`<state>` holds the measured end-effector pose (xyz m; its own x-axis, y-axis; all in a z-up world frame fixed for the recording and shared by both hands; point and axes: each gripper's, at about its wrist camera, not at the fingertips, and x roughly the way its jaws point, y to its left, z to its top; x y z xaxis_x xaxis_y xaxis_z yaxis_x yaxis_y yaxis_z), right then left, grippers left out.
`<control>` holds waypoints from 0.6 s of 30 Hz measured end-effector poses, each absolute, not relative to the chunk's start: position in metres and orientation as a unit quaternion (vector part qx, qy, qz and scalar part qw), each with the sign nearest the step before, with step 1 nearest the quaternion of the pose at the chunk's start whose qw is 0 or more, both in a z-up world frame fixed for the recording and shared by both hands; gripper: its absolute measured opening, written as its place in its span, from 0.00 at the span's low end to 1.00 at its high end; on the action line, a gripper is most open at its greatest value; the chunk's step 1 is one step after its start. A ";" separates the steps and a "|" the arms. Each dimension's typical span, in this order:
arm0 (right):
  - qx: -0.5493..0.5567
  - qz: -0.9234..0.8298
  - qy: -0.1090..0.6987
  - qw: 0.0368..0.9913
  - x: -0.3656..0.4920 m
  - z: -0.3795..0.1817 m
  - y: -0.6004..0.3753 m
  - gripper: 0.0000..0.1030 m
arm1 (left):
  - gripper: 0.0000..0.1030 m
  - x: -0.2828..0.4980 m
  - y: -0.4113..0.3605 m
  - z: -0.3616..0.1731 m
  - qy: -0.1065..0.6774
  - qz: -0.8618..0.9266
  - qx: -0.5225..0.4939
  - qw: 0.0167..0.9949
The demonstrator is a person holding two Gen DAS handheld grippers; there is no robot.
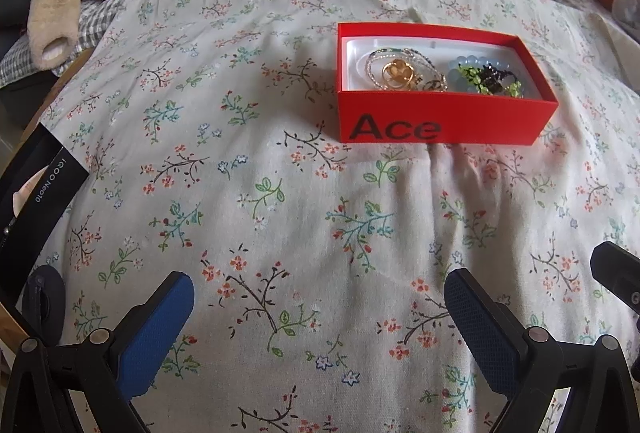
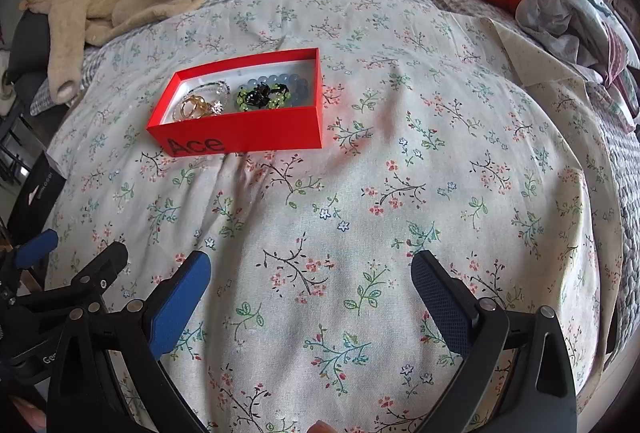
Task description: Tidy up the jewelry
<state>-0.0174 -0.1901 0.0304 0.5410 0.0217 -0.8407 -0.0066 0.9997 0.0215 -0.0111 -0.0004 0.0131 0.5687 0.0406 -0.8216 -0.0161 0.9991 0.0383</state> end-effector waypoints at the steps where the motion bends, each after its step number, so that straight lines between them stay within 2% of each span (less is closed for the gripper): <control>1: 0.008 0.008 0.479 0.878 -0.017 0.030 -0.190 0.99 | 1.00 -0.011 -0.001 0.013 0.464 0.016 0.013 0.885; 18: 0.002 -0.001 0.484 0.875 -0.016 0.023 -0.189 0.99 | 1.00 -0.002 -0.003 -0.001 0.482 0.013 0.013 0.876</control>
